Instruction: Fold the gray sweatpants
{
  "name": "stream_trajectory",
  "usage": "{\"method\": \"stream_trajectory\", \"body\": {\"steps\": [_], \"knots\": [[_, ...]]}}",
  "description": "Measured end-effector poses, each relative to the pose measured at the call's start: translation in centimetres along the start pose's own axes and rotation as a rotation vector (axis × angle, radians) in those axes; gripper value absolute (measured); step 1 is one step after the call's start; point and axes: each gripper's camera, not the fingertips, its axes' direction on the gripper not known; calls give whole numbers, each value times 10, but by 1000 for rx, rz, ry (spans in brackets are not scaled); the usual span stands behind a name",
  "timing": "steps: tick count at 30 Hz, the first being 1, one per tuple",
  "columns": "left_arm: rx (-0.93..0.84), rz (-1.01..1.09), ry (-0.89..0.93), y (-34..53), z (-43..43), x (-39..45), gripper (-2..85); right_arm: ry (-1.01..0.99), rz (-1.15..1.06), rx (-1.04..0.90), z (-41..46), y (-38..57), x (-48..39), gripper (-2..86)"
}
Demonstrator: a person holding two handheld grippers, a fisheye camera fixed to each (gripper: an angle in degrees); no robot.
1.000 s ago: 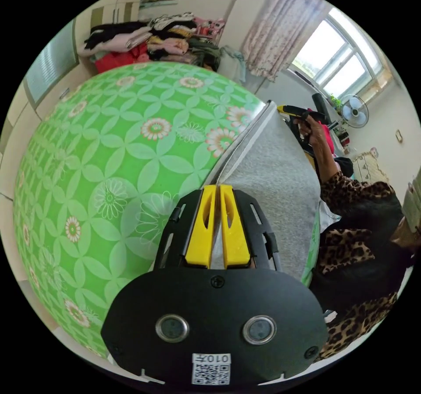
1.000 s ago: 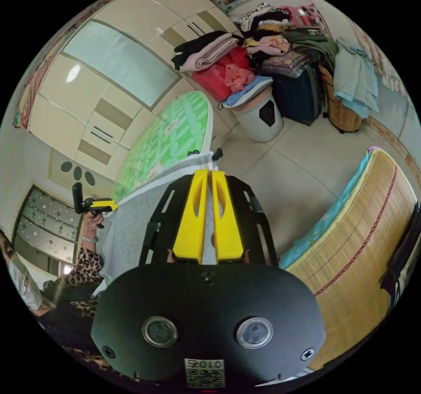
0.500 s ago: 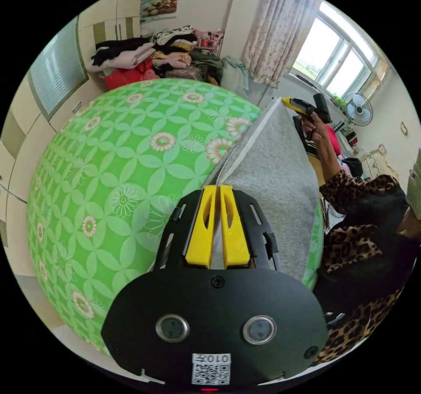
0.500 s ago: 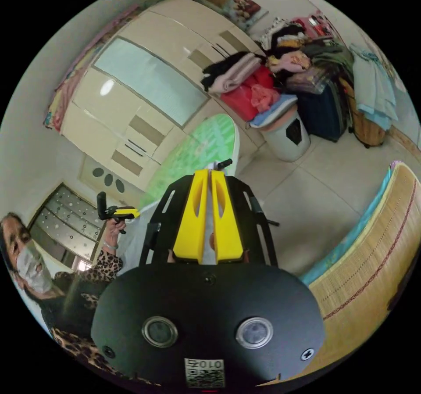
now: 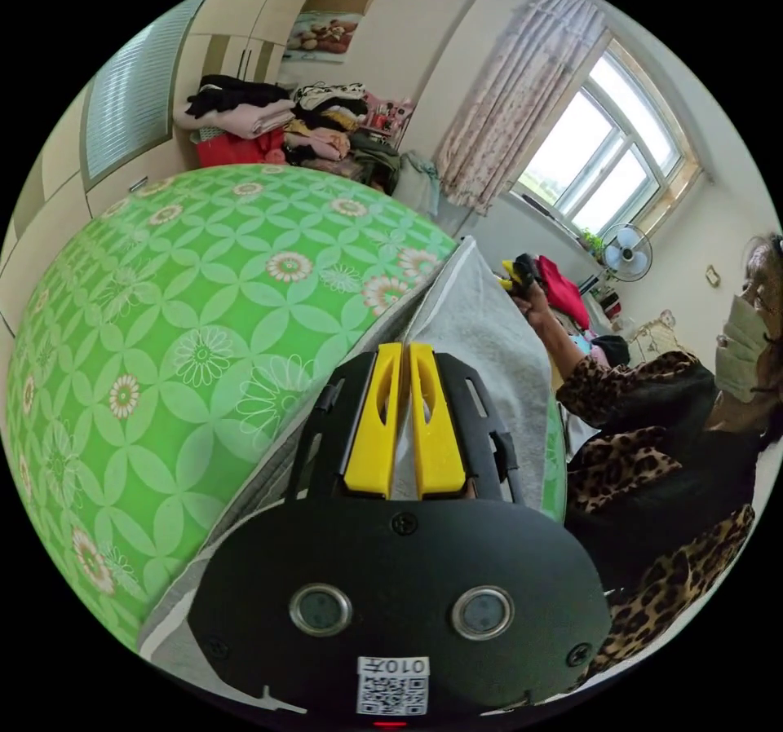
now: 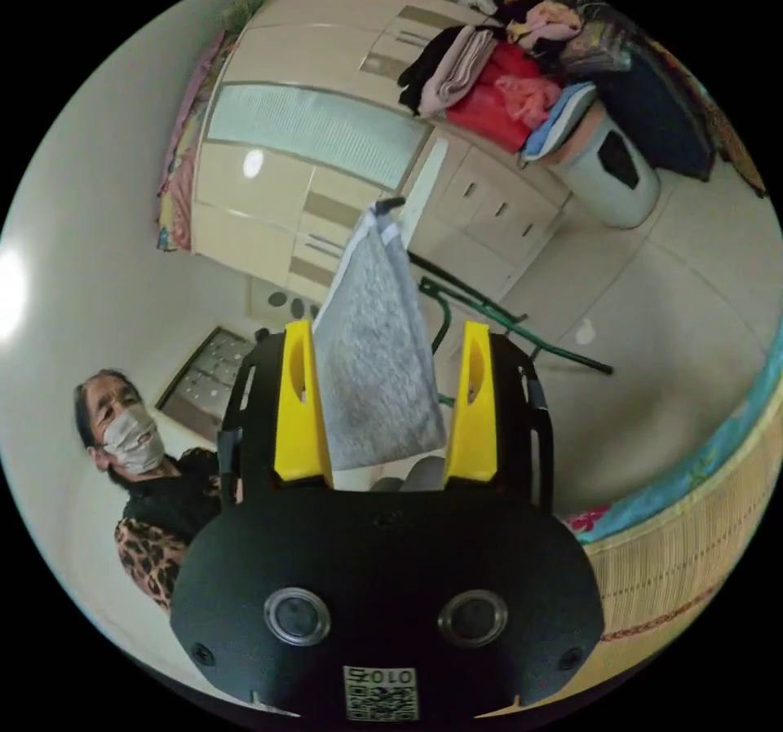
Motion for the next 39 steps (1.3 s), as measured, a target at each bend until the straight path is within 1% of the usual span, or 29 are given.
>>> {"method": "stream_trajectory", "body": {"steps": [1, 2, 3, 4, 5, 6, 8, 10, 12, 14, 15, 18, 19, 21, 23, 24, 26, 28, 29, 30, 31, 32, 34, 36, 37, 39], "knots": [[-9, -14, -18, 5, -1, -2, -1, -34, -3, -23, 6, -1, 2, 207], [-15, -21, -31, 8, -1, -2, -1, -84, -16, -74, 15, -5, 4, 185], [-23, -36, -56, 13, -1, -5, -1, -93, -28, -104, 20, -8, 0, 145], [-25, -57, -85, 18, -3, -7, -1, -105, -52, -93, 18, -10, -5, 127], [-22, -64, -98, 21, -4, -8, -1, -104, -92, -60, 10, -12, -17, 91], [-10, -68, -108, 26, -8, -9, -1, -13, -94, -63, 4, -15, -30, 80], [5, -103, -143, 33, -14, -13, -2, 105, -103, -114, 4, -24, -52, 63], [-20, -219, -247, 41, -20, -26, -2, 209, -106, -114, 2, -37, -81, 56], [3, -260, -254, 49, -30, -30, -3, 461, -81, -187, 12, -61, -123, 52], [59, -306, -252, 61, -48, -32, -3, 617, -112, -192, 21, -79, -155, 50], [85, -329, -267, 71, -60, -33, -3, 688, -113, -182, 27, -94, -170, 49], [124, -400, -315, 100, -88, -35, -3, 798, -132, -104, 37, -142, -191, 52], [134, -425, -330, 114, -99, -34, -3, 803, -137, -74, 37, -152, -193, 54], [146, -488, -372, 139, -115, -32, -3, 771, -142, 50, 39, -194, -196, 65], [158, -551, -418, 165, -133, -29, -3, 813, -84, 121, 43, -222, -192, 91], [169, -599, -449, 182, -145, -26, -3, 801, -52, 138, 46, -236, -190, 112], [184, -643, -466, 206, -163, -22, -3, 758, 13, 124, 54, -247, -188, 123], [199, -689, -498, 232, -181, -16, -3, 845, 53, 193, 60, -239, -197, 119], [202, -695, -506, 237, -184, -15, -3, 911, 68, 258, 65, -227, -204, 111], [209, -708, -522, 244, -191, -12, -3, 895, 26, 284, 73, -213, -215, 101], [222, -712, -542, 250, -197, -10, -3, 855, -23, 268, 79, -207, -221, 97], [228, -712, -549, 252, -200, -10, -3, 764, -114, 201, 97, -194, -233, 88], [241, -696, -543, 255, -213, -15, -3, 614, -185, 92, 126, -174, -247, 76], [259, -677, -546, 255, -222, -23, -3, 333, -258, -61, 169, -149, -264, 58], [265, -662, -539, 255, -228, -30, -3, 274, -266, -88, 181, -143, -268, 54], [267, -621, -497, 256, -235, -45, -3, 117, -264, -226, 236, -124, -282, 48]]}}
